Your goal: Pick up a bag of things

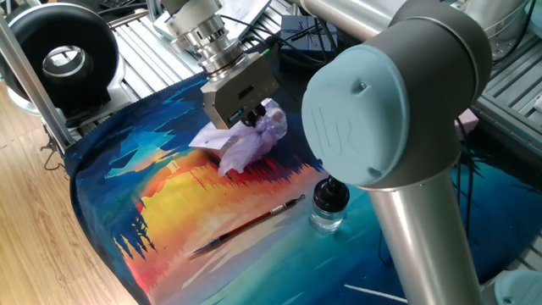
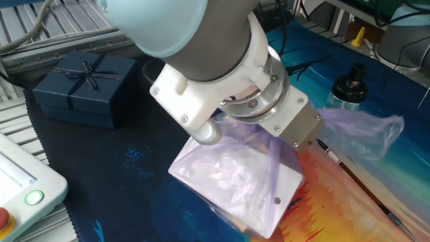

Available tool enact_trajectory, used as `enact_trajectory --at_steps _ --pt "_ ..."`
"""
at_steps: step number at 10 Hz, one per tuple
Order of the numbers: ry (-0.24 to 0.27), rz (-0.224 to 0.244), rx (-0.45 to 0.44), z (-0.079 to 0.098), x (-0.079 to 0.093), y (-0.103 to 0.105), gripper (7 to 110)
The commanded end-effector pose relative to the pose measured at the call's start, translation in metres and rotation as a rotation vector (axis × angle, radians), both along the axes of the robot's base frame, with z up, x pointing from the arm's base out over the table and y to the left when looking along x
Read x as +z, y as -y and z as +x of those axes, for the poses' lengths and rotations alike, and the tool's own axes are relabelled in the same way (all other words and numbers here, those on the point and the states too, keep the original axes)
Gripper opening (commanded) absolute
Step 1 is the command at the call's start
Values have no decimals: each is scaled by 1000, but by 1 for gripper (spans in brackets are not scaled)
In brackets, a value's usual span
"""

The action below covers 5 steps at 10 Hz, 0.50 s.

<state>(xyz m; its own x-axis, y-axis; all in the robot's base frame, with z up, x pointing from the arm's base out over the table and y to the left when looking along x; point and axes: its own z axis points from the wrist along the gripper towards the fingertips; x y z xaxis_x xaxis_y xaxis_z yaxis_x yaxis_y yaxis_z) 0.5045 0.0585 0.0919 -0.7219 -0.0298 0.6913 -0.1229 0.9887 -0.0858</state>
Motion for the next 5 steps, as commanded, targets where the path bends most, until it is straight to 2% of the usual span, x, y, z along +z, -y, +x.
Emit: enact_trajectory --at_steps 1,4,5 --pt "-67 -10 -8 -10 15 -1 7" --pt "-146 -30 -12 -16 38 -4 7" --pt "-168 -22 -2 -16 46 -3 7"
